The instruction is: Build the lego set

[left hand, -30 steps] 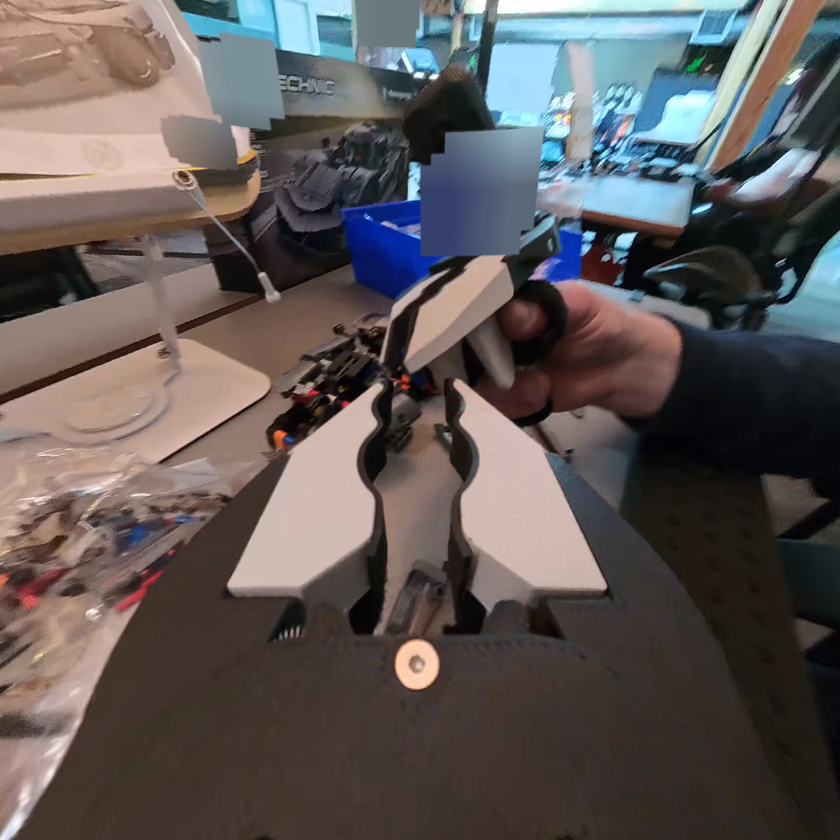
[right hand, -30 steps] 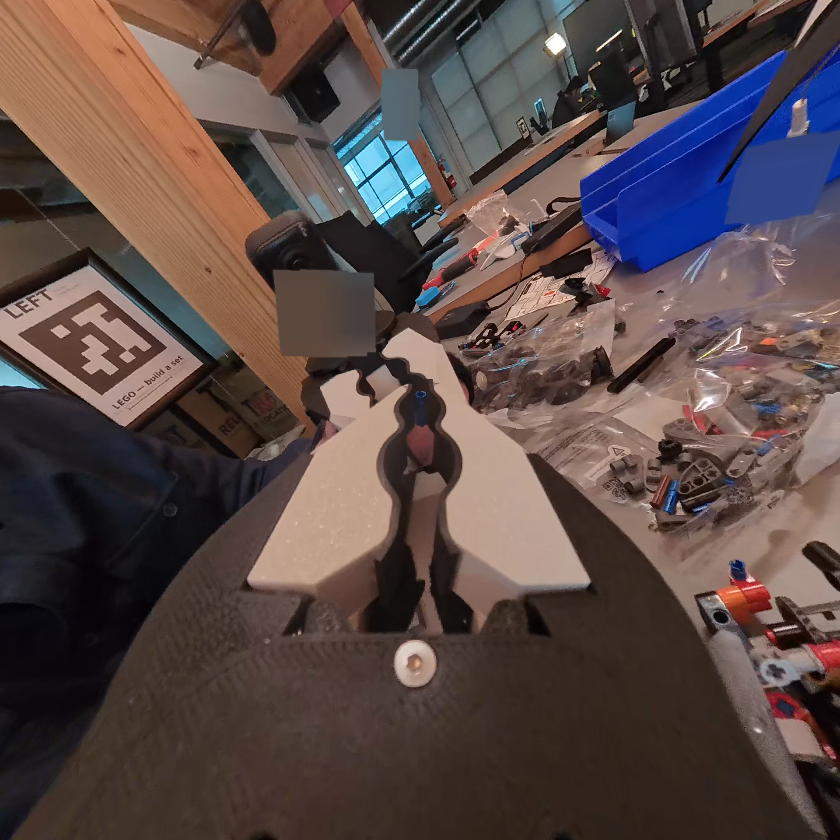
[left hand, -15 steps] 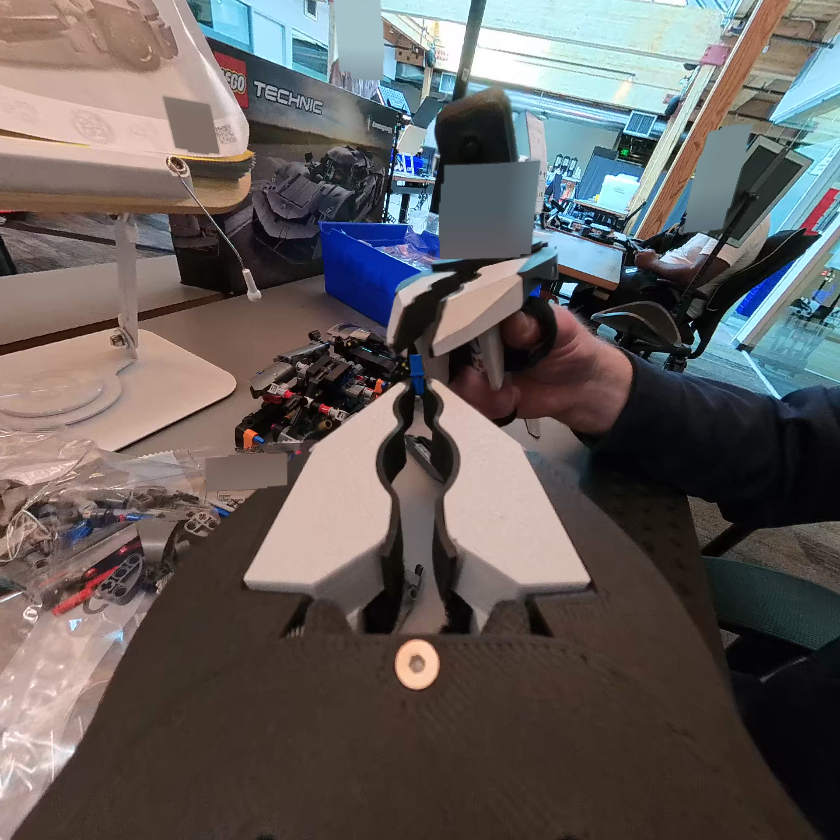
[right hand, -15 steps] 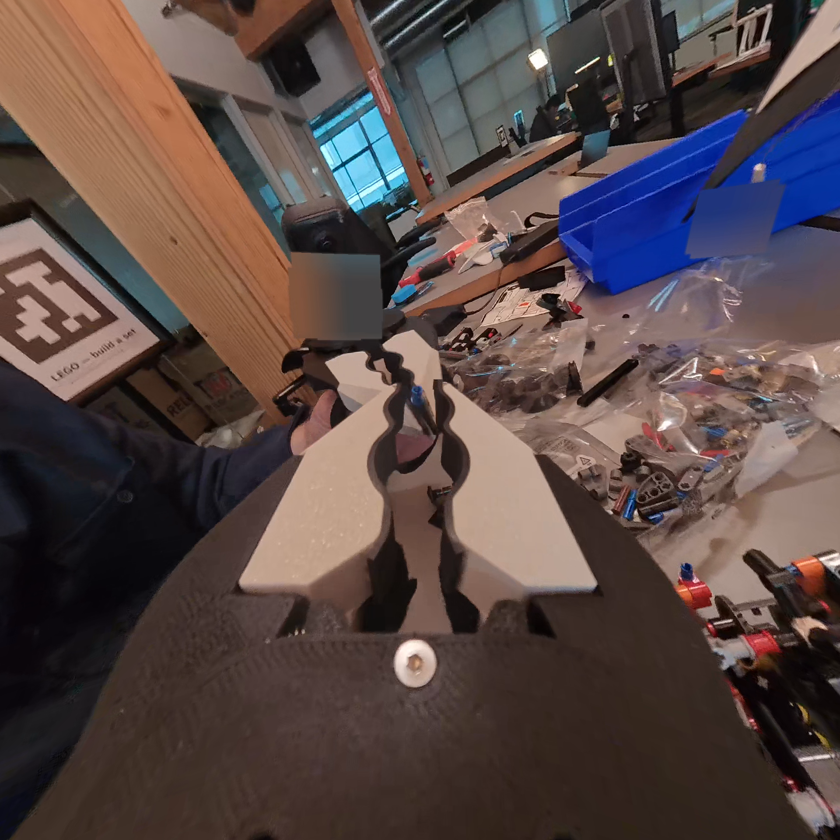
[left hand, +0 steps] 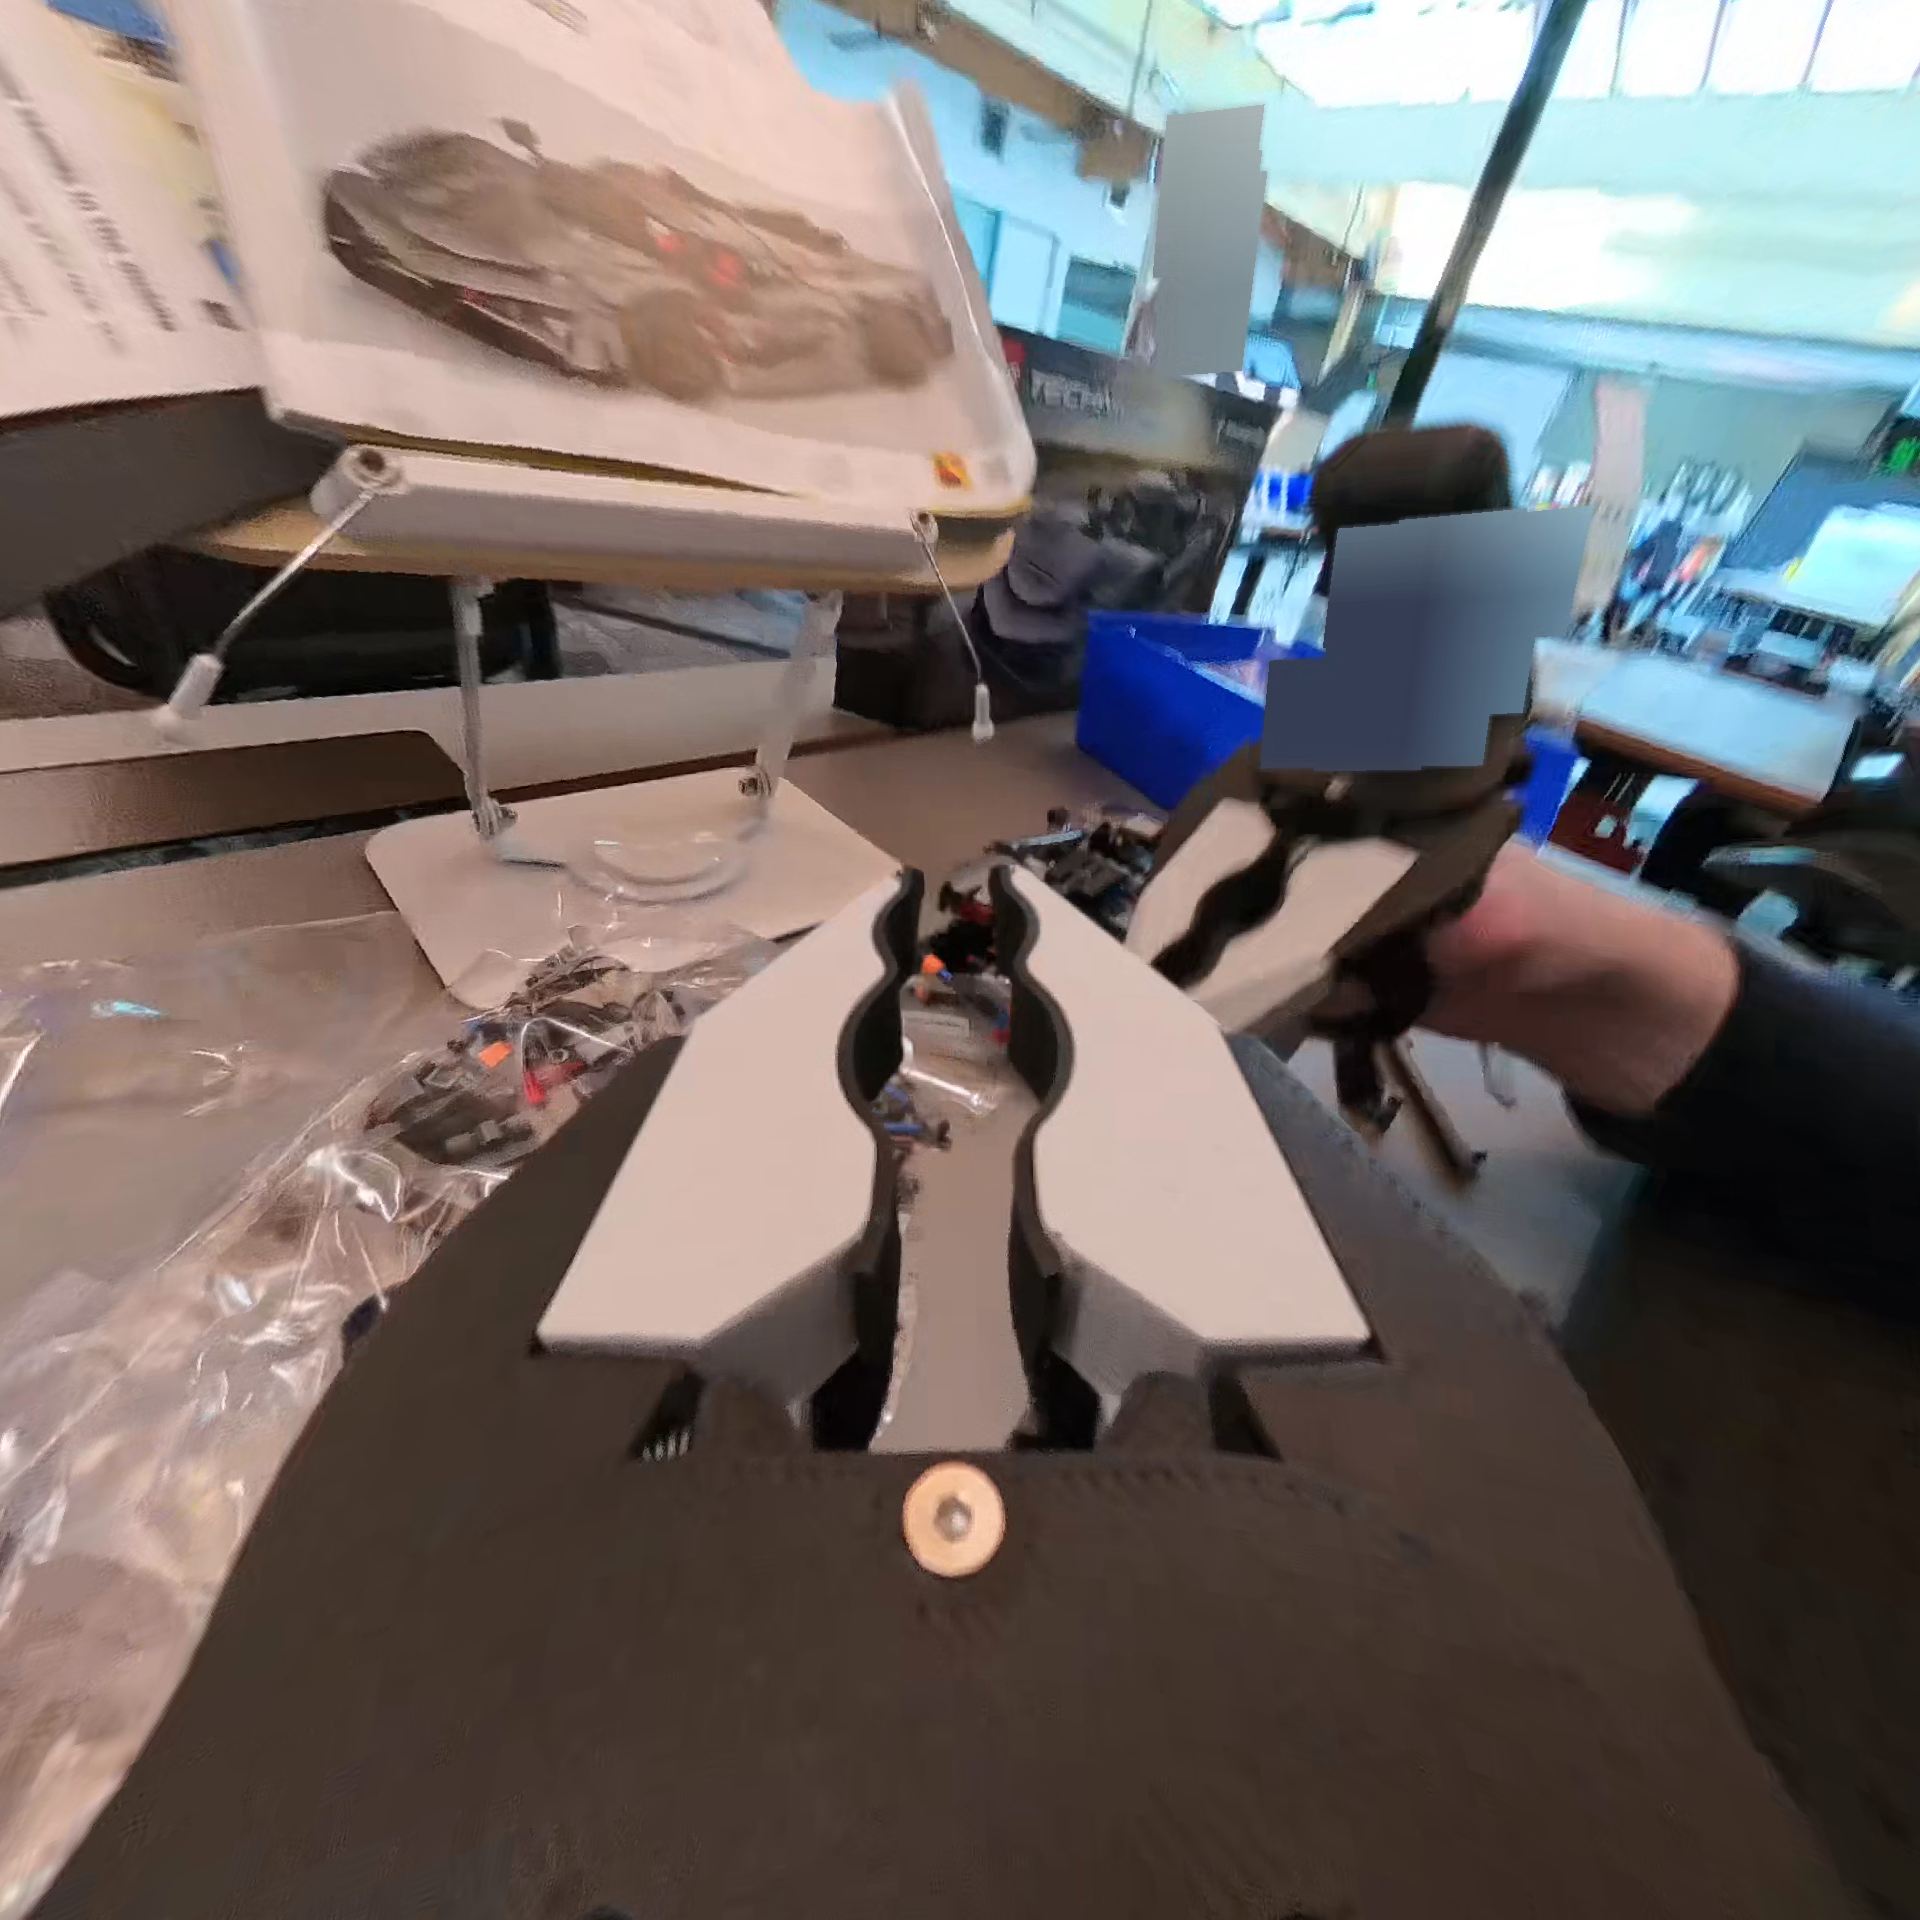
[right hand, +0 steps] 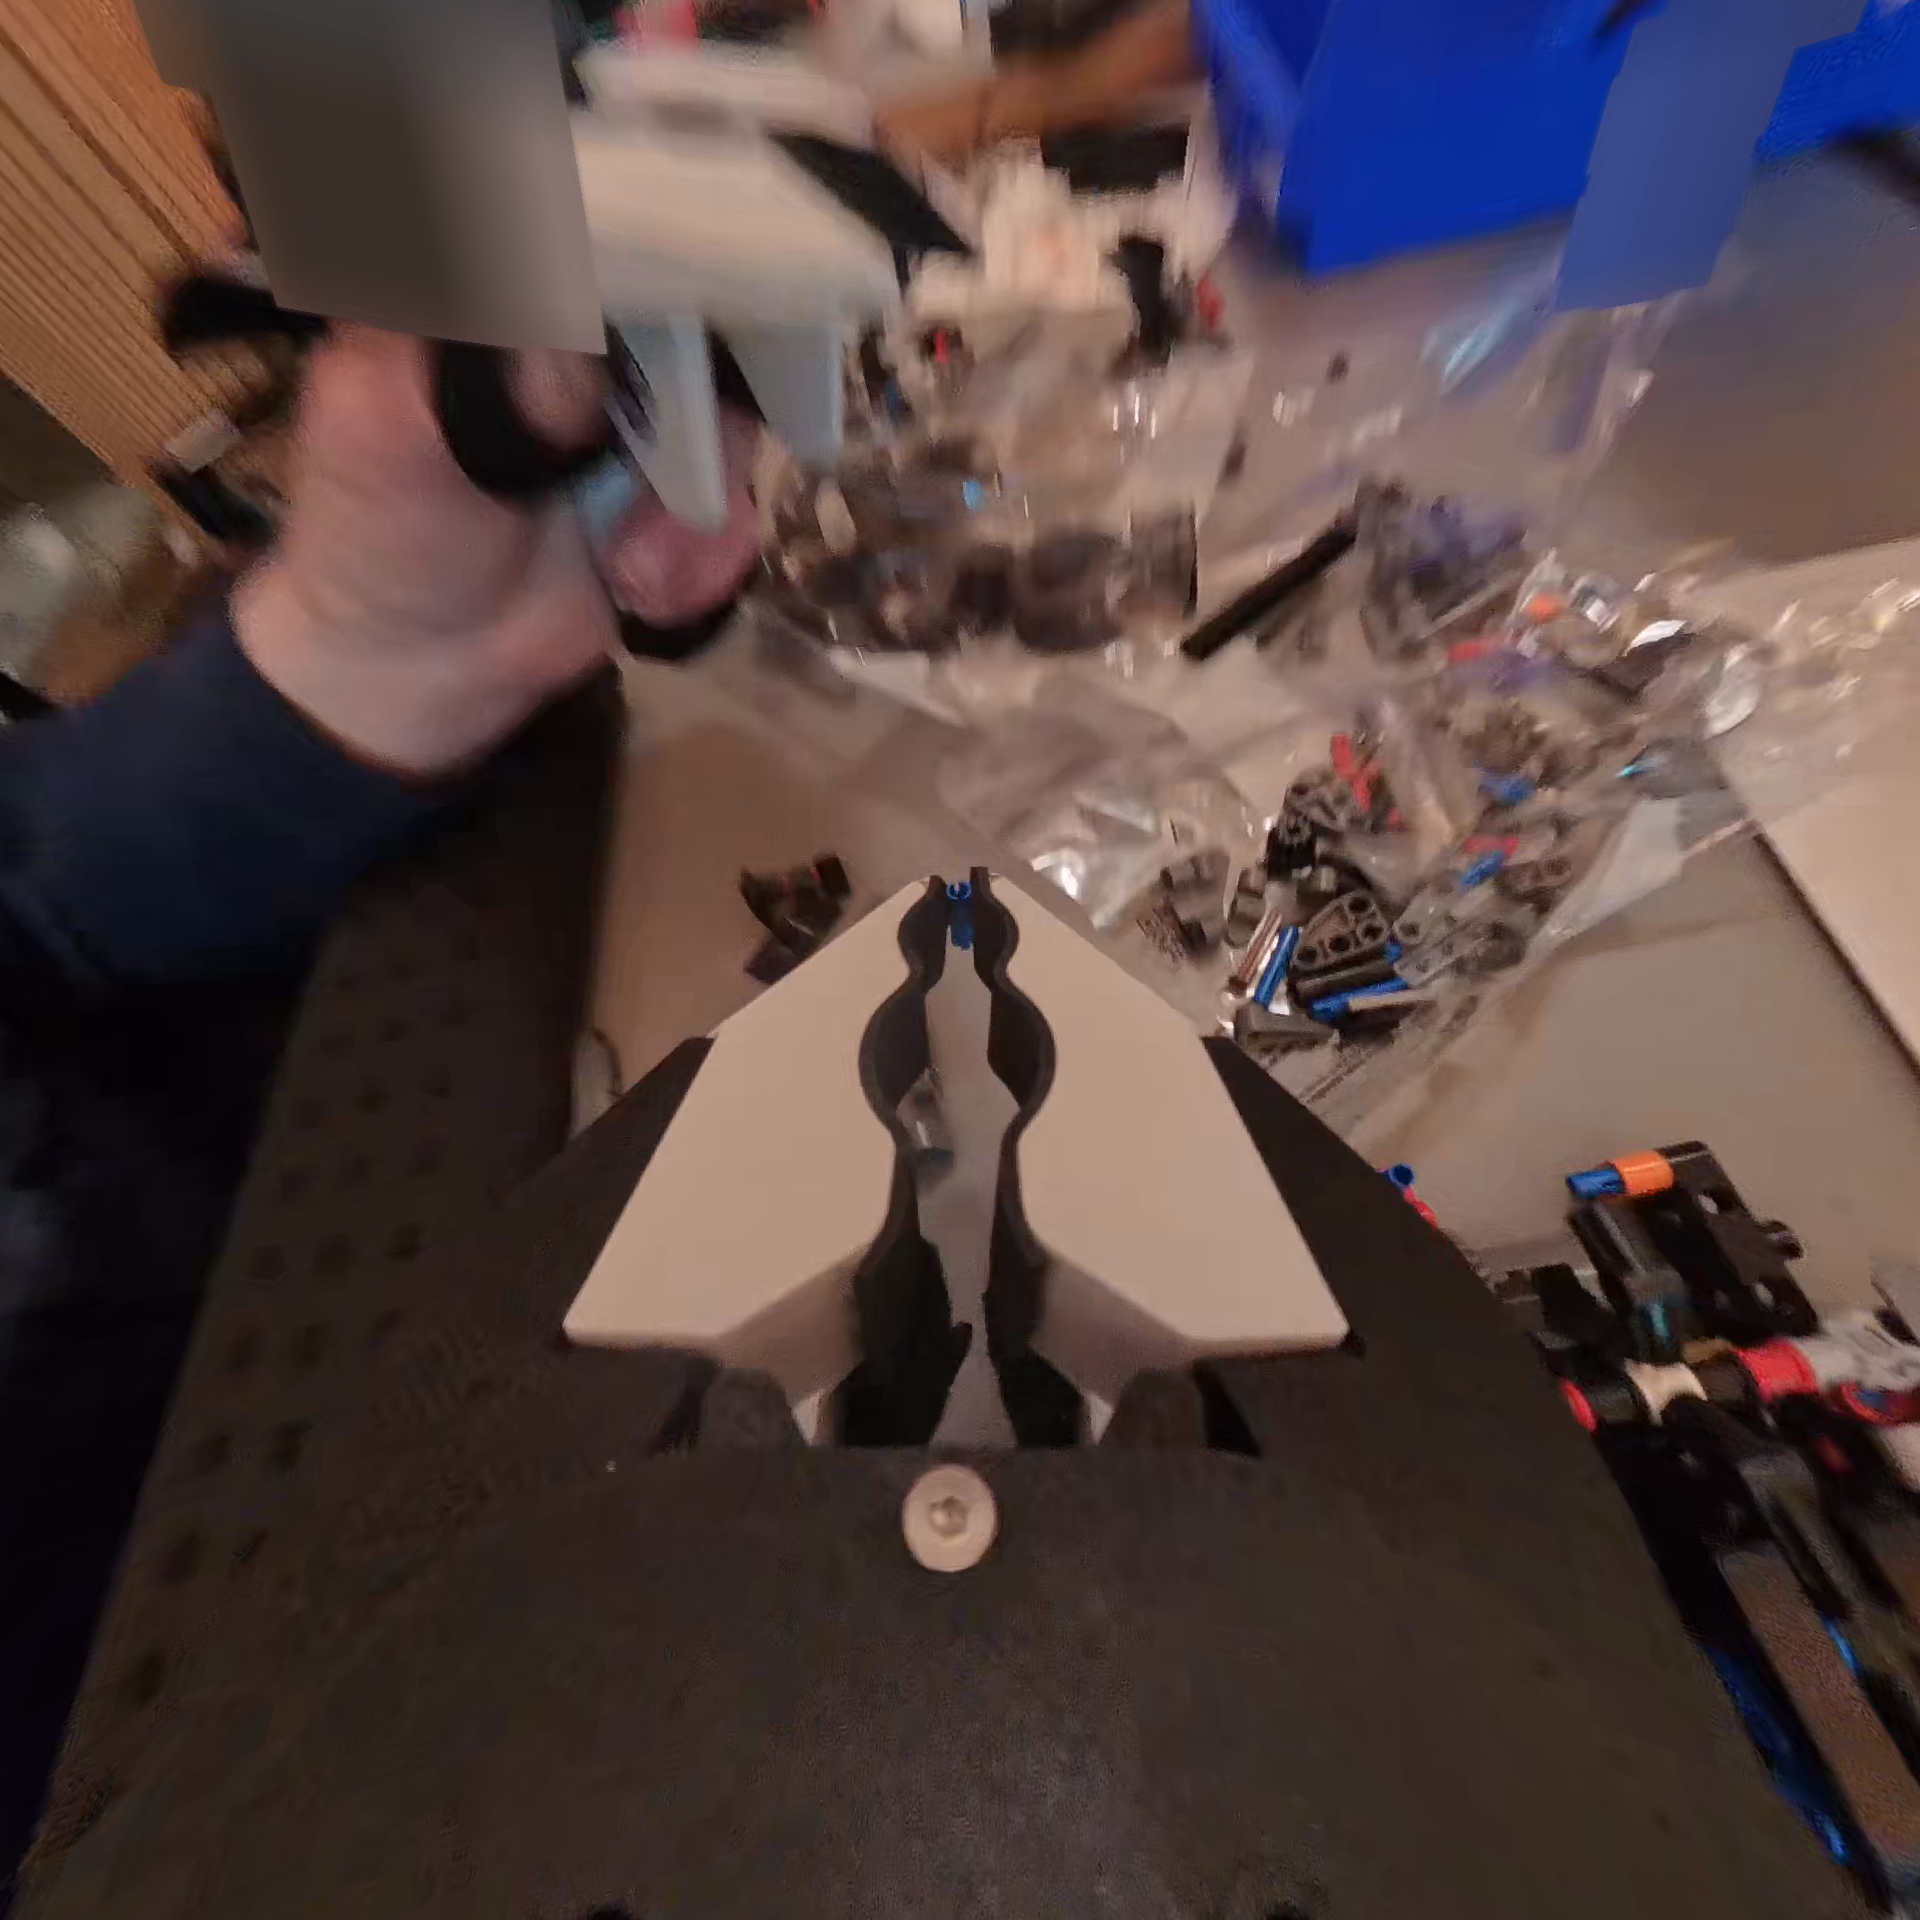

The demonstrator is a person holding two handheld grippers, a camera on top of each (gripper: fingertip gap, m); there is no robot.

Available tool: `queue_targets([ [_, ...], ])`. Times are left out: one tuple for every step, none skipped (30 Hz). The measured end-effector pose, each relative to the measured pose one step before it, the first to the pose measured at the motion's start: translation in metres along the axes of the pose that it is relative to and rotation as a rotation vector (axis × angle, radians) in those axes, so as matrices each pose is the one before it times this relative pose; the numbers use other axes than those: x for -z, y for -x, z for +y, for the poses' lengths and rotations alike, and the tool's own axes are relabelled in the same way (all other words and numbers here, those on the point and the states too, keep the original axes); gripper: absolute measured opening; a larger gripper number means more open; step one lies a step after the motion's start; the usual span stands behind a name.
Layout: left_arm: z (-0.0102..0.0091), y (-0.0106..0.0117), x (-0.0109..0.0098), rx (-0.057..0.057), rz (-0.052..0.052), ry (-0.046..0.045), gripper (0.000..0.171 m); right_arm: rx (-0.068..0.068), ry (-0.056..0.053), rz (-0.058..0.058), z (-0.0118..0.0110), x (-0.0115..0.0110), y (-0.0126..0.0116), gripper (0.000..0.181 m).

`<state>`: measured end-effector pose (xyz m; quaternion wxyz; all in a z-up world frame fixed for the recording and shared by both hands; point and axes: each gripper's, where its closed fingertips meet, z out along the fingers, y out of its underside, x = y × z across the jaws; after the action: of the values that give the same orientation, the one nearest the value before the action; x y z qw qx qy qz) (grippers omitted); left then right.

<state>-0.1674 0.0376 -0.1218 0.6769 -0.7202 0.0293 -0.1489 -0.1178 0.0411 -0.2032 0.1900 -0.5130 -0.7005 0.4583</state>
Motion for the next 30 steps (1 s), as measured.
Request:
queue_targets([
  [-0.00334,0.00231,0.00249,0.0346,0.0084,-0.02722,0.011,0.0151,0.0587,0.0231,0.00763,-0.01031,-0.00565,0.002],
  [-0.00139,0.00162,0.001,0.0271,0.0062,-0.01479,0.011,0.025,0.0213,0.0728,0.00105,-0.00709,-0.01222,0.002],
  [0.00069,0.00219,-0.00016,0.0177,-0.0023,-0.00137,0.011,0.0391,-0.0106,0.0955,-0.00489,-0.00367,-0.01434,0.002],
  [0.00139,0.00148,-0.00065,0.0101,-0.0025,0.0052,0.011,0.0387,-0.0091,0.0806,-0.00587,-0.00238,-0.01196,0.002],
  [-0.00014,-0.00025,-0.00036,0.0064,0.0047,-0.00228,0.011,0.0224,0.0086,0.0649,-0.00328,-0.00259,-0.01065,0.007],
  [-0.0007,-0.00063,0.0001,0.0033,0.0043,-0.00528,0.011,0.0085,0.0185,0.0268,-0.00099,-0.00287,-0.00536,0.013],
  [0.00078,0.00064,-0.00006,-0.0014,-0.0043,0.00395,0.011,0.0002,0.0089,-0.0077,-0.00073,-0.00217,0.00033,0.014],
  [0.00139,0.00096,-0.0002,-0.0032,-0.0063,0.00817,0.011,-0.0026,-0.0047,-0.0073,-0.00106,-0.00058,0.00088,0.014],
  [0.00031,-0.00018,0.0,-0.0022,-0.0003,0.00147,0.011,0.0041,-0.0064,0.001,-0.0002,0.00142,0.00014,0.014],
  [-0.00019,-0.00012,0.00033,-0.0011,-0.0002,-0.00183,0.011,0.0052,-0.0031,-0.0016,-0.00003,0.00343,0.00017,0.015],
  [0.00027,0.00089,0.00044,-0.0008,-0.0043,0.00235,0.011,-0.0056,-0.0103,-0.0082,-0.00162,0.00534,0.00003,0.018],
  [0.00008,0.00147,0.00066,0.0019,-0.0058,0.00062,0.01,-0.0109,-0.0179,-0.0185,-0.00309,0.00738,0.0012,0.018],
  [-0.00095,0.00151,0.00109,0.0068,-0.0043,-0.00565,0.01,0.0013,-0.0038,-0.052,-0.0012,0.00842,0.00716,0.015],
  [-0.00151,0.00112,0.00131,0.008,-0.0013,-0.01005,0.01,0.0142,0.0202,-0.0765,0.00266,0.0078,0.01266,0.013],
  [-0.00095,0.00065,0.00092,0.0078,0.0014,-0.00758,0.01,0.0074,0.0385,-0.0563,0.00618,0.00519,0.01095,0.016],
  [-0.0001,-0.00004,0.00021,0.0097,0.0062,-0.00336,0.01,-0.0001,0.0511,-0.0368,0.00898,0.0023,0.00868,0.025],
  [0.00084,-0.00062,-0.00077,0.0115,0.0094,0.00182,0.01,0.0151,0.053,-0.0409,0.0099,-0.00021,0.01047,0.031],
  [0.00124,-0.00042,-0.00117,0.0076,0.0066,0.00506,0.01,0.0291,0.0464,-0.0251,0.00915,-0.00248,0.00893,0.032],
  [0.00134,-0.00021,-0.00107,0.0011,0.0019,0.00674,0.01,0.0244,0.0406,-0.0033,0.00756,-0.00411,0.0047,0.033],
  [0.0014,-0.00038,-0.00097,-0.0017,0.0014,0.0069,0.01,0.012,0.0459,-0.0073,0.00718,-0.0055,0.0038,0.037],
  [0.00129,-0.00083,-0.00094,0.0002,0.0043,0.00573,0.01,0.005,0.049,-0.0152,0.00678,-0.0062,0.00365,0.038],
  [0.00085,-0.00077,-0.0008,0.0003,0.0044,0.00428,0.01,0.0032,0.038,-0.0154,0.00489,-0.00634,0.00306,0.04],
  [0.00087,-0.00044,-0.00051,-0.0012,0.0022,0.00424,0.01,0.0016,0.025,-0.014,0.00321,-0.00592,0.00242,0.043],
  [0.00059,-0.00014,-0.00034,-0.0009,0.0007,0.00326,0.01,-0.0014,0.0236,-0.0097,0.00331,-0.00535,0.00149,0.041],
  [0.00069,-0.00013,-0.00029,0.0007,0.0015,0.00307,0.01,-0.0042,0.0282,0.0017,0.00426,-0.00445,-0.00067,0.035],
  [0.00088,-0.00063,-0.00056,0.0023,0.0051,0.00467,0.01,-0.0005,0.0101,0.0056,0.00157,-0.00168,-0.00117,0.028],
  [0.001,-0.00044,-0.00068,0.0033,0.0046,0.00527,0.01,0.0057,-0.004,-0.0028,-0.00054,0.00071,0.00059,0.024],
  [0.00078,-0.00045,-0.00056,0.001,0.0028,0.00424,0.01,0.0078,0.0055,0.0019,0.00132,0.0003,-0.00006,0.023],
  [0.00133,-0.0005,-0.00066,-0.0057,0.0011,0.00873,0.01,0.0064,-0.0059,0.0123,0.00016,0.00079,-0.00179,0.023],
  [0.00269,-0.0007,-0.00132,-0.013,-0.0015,0.01863,0.01,0.0024,-0.0122,0.0058,-0.00118,0.00184,-0.00119,0.023],
])
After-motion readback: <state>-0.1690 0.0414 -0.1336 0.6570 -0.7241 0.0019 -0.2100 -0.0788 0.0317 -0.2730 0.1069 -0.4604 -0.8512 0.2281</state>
